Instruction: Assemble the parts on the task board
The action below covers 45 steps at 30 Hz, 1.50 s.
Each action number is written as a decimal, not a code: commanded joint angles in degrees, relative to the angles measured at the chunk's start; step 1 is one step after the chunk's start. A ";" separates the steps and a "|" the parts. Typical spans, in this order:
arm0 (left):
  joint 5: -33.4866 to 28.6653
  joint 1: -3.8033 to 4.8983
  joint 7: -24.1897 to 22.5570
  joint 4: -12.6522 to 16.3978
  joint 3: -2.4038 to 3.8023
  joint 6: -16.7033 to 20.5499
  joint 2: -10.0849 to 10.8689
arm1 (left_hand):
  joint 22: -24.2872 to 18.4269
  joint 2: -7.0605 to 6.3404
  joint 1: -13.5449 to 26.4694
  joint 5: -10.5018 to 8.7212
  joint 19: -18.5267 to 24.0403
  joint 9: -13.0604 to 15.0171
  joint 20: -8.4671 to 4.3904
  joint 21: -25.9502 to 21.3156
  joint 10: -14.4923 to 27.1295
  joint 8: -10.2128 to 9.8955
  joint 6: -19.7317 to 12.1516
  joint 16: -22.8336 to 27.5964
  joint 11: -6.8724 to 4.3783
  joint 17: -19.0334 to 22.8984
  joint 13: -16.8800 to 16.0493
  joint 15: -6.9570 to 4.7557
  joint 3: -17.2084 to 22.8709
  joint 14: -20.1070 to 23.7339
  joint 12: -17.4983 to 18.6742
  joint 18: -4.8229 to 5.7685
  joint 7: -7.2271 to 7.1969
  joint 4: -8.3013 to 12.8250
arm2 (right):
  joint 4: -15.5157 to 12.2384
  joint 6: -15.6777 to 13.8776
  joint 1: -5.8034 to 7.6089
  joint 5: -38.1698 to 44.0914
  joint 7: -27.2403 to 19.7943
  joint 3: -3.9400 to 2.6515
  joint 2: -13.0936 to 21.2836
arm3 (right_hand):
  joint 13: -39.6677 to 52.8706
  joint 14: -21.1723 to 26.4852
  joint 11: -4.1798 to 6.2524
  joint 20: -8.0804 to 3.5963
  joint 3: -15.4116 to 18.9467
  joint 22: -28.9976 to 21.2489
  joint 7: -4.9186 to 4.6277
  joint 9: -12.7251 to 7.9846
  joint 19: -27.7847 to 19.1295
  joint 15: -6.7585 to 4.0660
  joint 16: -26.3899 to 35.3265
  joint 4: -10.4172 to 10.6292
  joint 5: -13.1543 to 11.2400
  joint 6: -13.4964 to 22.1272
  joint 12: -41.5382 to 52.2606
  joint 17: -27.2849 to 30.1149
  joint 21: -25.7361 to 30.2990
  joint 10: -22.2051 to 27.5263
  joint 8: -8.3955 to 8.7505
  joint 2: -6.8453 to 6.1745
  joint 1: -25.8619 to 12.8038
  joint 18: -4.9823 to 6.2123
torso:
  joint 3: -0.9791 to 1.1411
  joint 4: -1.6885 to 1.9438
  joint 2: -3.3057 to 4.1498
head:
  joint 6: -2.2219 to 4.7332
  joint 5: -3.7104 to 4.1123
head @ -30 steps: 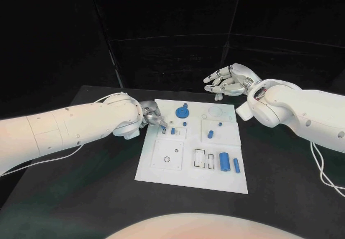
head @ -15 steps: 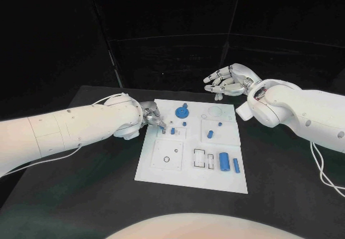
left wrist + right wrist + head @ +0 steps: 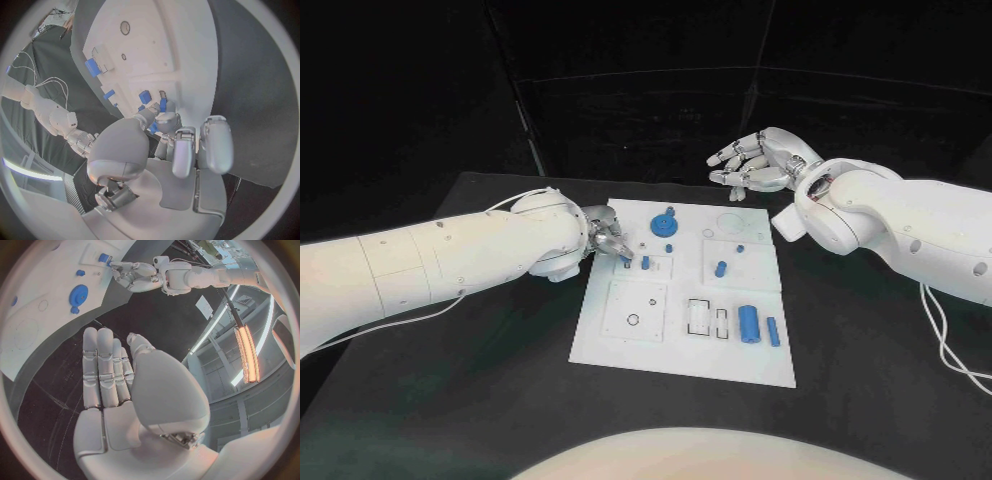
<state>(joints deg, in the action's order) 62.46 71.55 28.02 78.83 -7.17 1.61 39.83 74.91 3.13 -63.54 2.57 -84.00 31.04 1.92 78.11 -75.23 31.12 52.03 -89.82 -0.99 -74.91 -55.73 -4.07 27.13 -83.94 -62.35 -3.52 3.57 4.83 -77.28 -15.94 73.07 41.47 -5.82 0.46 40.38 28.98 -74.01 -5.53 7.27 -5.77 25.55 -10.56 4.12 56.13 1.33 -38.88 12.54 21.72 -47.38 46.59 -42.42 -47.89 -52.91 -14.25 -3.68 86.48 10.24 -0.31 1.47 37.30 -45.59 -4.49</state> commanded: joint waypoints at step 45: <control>0.60 -0.19 1.22 0.45 -0.05 -3.80 -0.03 | 0.27 -0.41 0.08 0.20 -0.56 0.35 -0.35 -0.40 -0.30 0.91 0.46 -0.18 -0.18 -15.09 0.20 -0.48 6.89 -6.06 0.41 -0.06 -0.36 5.17 | 0.23 0.81 -0.22 0.09 -0.44 -0.03 -0.33 | -0.16 0.46 -0.12 0.10 -0.41 -0.05 -0.16 0.00 -0.51 -0.11 -0.02 0.18 0.48 0.46 0.30 0.18 0.22 0.53 -0.48 -0.06 -0.11 0.18 | 0.08 -0.05 -0.01 | -1.12 -1.13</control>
<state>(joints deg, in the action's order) 62.77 71.53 28.74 79.41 -7.09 -0.83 39.95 74.90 2.69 -63.04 2.60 -84.00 31.29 1.92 77.89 -75.37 31.75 52.03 -89.82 -1.10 -74.91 -55.63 -4.07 28.51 -83.94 -62.13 -3.53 3.57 4.74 -77.00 -15.45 72.75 41.48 -5.78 0.47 40.14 28.87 -74.01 -5.74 7.47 -5.93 25.55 -10.76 4.12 55.92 1.33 -38.88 12.70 21.97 -47.18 46.58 -42.33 -47.90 -52.70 -14.46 -3.68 86.48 10.24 -0.25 1.40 37.29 -46.63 -5.60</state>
